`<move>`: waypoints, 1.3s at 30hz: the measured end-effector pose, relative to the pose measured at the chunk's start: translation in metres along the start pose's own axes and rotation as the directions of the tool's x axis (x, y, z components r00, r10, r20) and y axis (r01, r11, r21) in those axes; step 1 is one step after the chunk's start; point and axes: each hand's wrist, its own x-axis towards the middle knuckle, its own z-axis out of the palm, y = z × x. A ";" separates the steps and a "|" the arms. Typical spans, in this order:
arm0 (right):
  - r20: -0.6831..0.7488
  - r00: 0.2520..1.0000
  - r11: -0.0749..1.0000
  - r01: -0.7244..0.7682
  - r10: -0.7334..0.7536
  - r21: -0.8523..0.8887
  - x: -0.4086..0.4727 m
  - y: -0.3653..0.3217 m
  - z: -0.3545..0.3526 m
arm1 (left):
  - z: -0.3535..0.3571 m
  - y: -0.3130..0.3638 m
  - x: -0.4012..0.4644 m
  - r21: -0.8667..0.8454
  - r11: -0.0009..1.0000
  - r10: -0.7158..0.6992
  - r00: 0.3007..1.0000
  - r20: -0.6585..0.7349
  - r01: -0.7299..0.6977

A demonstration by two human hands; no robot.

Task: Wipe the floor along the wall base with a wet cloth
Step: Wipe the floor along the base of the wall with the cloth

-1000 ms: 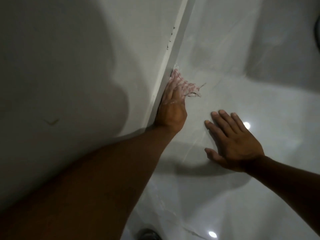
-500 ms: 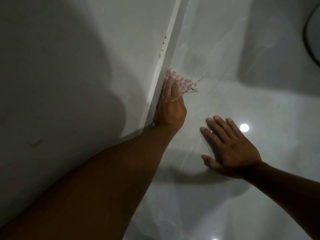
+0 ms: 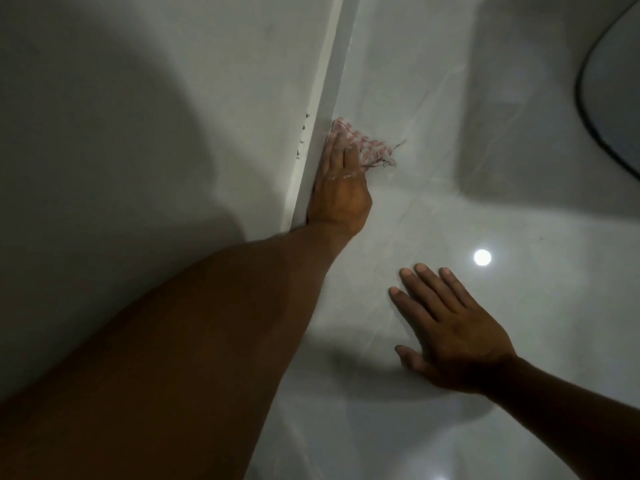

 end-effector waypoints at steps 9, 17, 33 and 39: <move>-0.014 1.000 1.000 0.004 -0.004 0.023 -0.002 0.001 0.002 | -0.008 0.001 0.024 0.174 0.940 0.264 0.948 0.179 -0.294; -0.046 0.999 0.999 0.010 -0.008 0.046 -0.001 0.000 0.000 | -0.004 0.002 0.051 0.266 0.921 0.225 0.945 0.239 -0.286; 0.041 0.999 1.000 -0.010 0.009 0.015 0.000 0.001 0.003 | -0.012 0.005 -0.035 0.016 1.000 -0.023 0.997 0.077 0.022; 0.031 0.999 1.000 -0.010 0.009 0.027 -0.001 0.002 0.004 | -0.017 0.013 -0.032 -0.102 0.985 0.139 0.990 0.018 -0.136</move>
